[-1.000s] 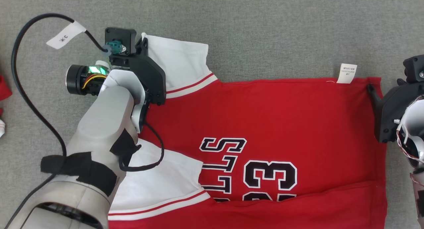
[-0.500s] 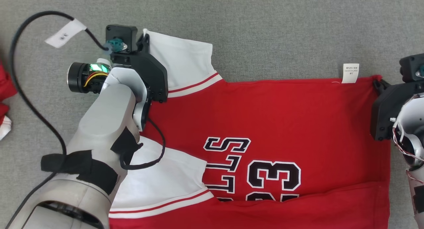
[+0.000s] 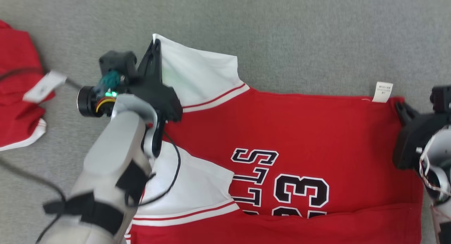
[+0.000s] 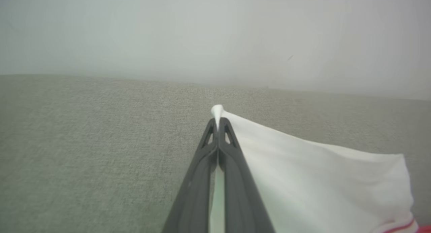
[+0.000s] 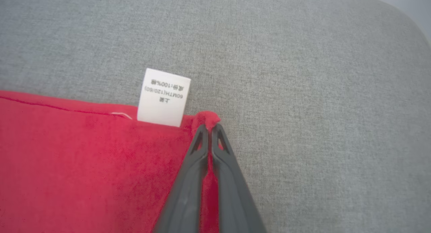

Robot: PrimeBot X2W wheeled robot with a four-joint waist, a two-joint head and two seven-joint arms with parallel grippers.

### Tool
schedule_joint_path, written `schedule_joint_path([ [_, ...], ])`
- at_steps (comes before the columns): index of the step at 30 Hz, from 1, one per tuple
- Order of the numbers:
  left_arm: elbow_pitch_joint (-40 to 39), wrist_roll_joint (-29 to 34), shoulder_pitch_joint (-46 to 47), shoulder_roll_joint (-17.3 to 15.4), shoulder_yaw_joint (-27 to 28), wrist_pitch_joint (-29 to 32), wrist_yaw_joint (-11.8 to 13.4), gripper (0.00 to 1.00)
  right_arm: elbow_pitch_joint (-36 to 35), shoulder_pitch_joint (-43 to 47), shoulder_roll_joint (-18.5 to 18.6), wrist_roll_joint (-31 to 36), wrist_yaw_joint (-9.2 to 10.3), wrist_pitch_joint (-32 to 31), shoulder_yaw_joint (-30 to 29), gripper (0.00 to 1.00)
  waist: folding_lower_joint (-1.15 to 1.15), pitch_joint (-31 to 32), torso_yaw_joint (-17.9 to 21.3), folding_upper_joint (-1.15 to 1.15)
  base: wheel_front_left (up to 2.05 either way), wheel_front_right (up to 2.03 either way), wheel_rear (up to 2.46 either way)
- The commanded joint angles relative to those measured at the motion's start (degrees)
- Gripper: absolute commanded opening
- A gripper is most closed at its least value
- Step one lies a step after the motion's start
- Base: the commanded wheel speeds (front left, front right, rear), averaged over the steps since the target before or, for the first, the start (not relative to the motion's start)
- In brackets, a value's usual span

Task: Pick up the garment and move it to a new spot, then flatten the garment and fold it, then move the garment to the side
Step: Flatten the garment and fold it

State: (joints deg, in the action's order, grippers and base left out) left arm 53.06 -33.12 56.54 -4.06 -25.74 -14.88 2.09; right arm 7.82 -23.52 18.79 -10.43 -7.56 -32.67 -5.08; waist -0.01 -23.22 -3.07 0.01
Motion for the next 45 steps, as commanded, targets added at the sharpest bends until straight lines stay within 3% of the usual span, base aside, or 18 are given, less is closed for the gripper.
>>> schedule_joint_path([
  [1,-3.77,1.71,-3.78,-0.99,0.56,-0.29,0.54,0.00,-0.41,1.71,0.16,-0.36,0.15,0.38,-0.29,0.00,0.01,2.20,-1.11,-0.01,0.00,0.00,0.00],
  [9,-27.20,3.69,-24.67,-2.96,4.43,-0.27,2.70,0.00,-2.09,8.56,1.80,-0.81,0.15,-0.01,-1.80,0.00,0.01,6.80,-2.86,-0.01,0.00,0.00,0.00],
  [17,-39.29,1.44,-40.26,-4.18,5.88,0.66,5.89,0.00,-2.28,12.59,2.53,-2.16,0.15,-1.05,-0.13,0.00,0.01,9.64,-3.59,-0.01,0.00,0.00,0.00],
  [21,-43.53,-0.35,-46.31,-4.10,5.49,2.40,6.93,0.00,-1.36,13.82,4.67,-2.75,0.15,-2.56,0.78,0.00,0.01,10.63,-4.34,-0.01,0.00,0.00,0.00],
  [28,-45.21,-1.54,-50.99,-3.52,4.13,4.21,7.40,0.00,-4.02,18.93,6.80,-4.14,0.15,-7.31,-2.01,0.00,0.01,12.47,-6.62,-0.01,0.00,0.00,0.00],
  [39,-40.82,-4.35,-53.01,-2.96,4.40,4.35,6.76,0.00,-21.27,33.16,1.72,-6.07,0.15,-17.50,-8.80,0.00,0.01,12.80,-6.70,-0.01,0.00,0.00,0.00],
  [45,-38.41,-5.03,-53.59,-2.65,3.51,6.27,6.95,0.00,-24.06,34.95,-0.59,-5.05,0.15,-19.66,-8.11,0.00,0.01,12.43,-5.93,-0.01,0.00,0.00,0.00],
])
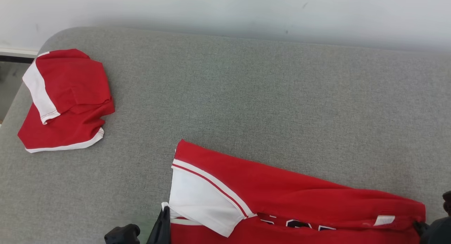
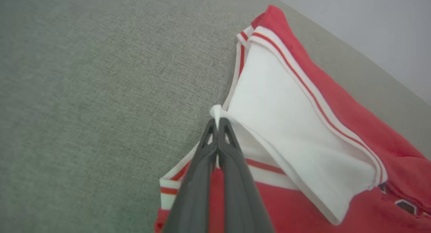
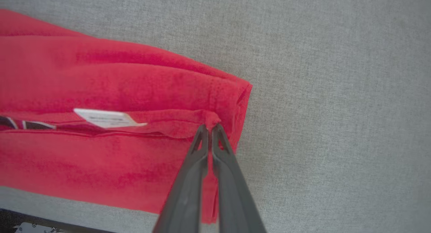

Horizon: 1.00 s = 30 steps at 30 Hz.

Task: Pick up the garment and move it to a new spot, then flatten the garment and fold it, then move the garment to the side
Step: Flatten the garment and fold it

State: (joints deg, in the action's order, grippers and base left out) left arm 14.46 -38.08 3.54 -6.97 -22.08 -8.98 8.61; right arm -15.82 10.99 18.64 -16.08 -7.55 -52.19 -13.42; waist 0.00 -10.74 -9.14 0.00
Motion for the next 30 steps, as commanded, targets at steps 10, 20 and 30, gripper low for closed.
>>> schedule_joint_path([
  [10,1.23,0.35,-1.88,0.35,-0.91,0.91,2.18,0.00,-0.85,-0.25,-3.10,3.14,0.14,-1.07,-0.44,1.00,0.00,0.35,-0.23,0.00,0.00,0.00,0.00],
  [20,2.53,0.41,-2.55,-0.46,-1.02,1.05,2.87,1.00,-3.56,-1.58,-6.34,3.58,0.14,0.77,-2.46,1.00,0.00,1.34,-0.57,0.00,0.00,0.00,0.00],
  [30,-5.31,3.38,-4.24,-5.17,5.44,-5.88,1.75,1.00,-7.22,-0.92,-13.78,0.87,0.14,8.67,-7.25,1.00,0.00,3.73,0.18,0.00,0.00,0.00,0.00],
])
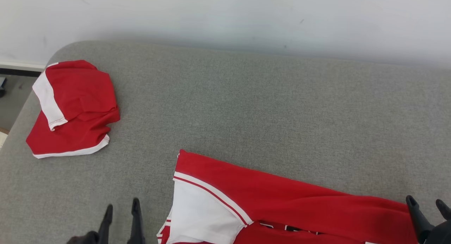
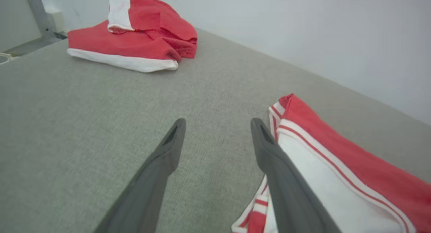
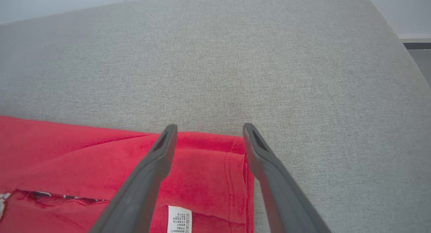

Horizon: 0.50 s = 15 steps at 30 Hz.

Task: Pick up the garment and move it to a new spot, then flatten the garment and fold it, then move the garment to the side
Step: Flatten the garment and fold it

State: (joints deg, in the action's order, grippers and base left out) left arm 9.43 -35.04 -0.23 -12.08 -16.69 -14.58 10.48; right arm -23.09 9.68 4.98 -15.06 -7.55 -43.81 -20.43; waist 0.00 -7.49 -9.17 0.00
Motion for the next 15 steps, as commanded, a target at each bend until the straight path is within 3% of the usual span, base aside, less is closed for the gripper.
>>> schedule_joint_path([
  [1,-0.28,0.33,-0.47,-0.06,0.06,-0.28,-0.12,1.00,0.06,0.40,-0.12,-0.15,0.14,0.29,-0.24,1.00,0.00,0.48,0.21,0.00,0.00,0.00,0.00],
  [6,-11.59,8.18,-1.84,2.73,7.32,-0.54,-4.56,1.00,9.62,0.84,-2.00,-2.02,0.14,12.38,0.48,1.00,0.00,2.73,0.85,0.00,0.00,0.00,0.00],
  [15,-15.13,12.82,-5.76,6.78,14.29,-0.57,-13.78,1.00,25.03,0.36,-2.06,-3.99,0.14,22.81,4.66,1.00,0.00,3.94,2.75,0.00,0.00,0.00,0.00],
])
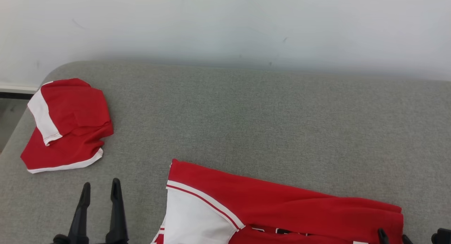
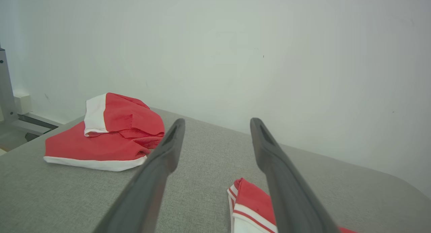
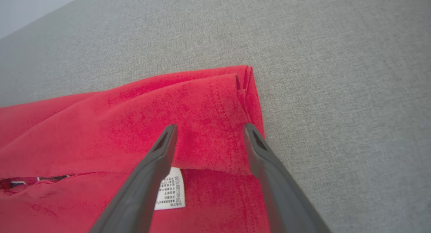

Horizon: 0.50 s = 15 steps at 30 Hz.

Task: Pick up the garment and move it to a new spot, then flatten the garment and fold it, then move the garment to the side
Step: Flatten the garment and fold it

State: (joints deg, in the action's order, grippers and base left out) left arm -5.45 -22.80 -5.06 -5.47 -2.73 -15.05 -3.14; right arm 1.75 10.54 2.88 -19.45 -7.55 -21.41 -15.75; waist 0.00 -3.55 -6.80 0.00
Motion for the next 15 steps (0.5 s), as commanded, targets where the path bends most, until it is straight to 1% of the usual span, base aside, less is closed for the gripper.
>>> schedule_joint_path([
  [1,-0.26,0.68,-1.08,0.35,0.95,-0.11,-0.81,1.00,1.19,-1.06,0.02,0.80,0.14,1.02,0.04,1.00,0.00,-0.19,0.56,0.00,0.00,0.00,0.00],
  [6,0.27,0.94,-1.28,0.63,3.19,-0.11,-2.90,1.00,5.34,-3.35,0.01,3.58,0.14,2.63,-1.15,1.00,0.00,-1.11,1.13,0.00,0.00,0.00,0.00],
  [9,0.49,1.09,-1.08,0.78,3.85,-0.11,-3.25,1.00,6.83,-4.46,0.00,4.53,0.14,2.73,-1.94,1.00,0.00,-1.36,1.18,0.00,0.00,0.00,0.00],
  [15,1.79,1.31,0.09,1.32,3.32,-0.12,-3.90,1.00,10.94,-6.98,0.01,6.00,0.14,0.72,-3.73,1.00,0.00,-2.04,0.71,0.00,0.00,0.00,0.00],
])
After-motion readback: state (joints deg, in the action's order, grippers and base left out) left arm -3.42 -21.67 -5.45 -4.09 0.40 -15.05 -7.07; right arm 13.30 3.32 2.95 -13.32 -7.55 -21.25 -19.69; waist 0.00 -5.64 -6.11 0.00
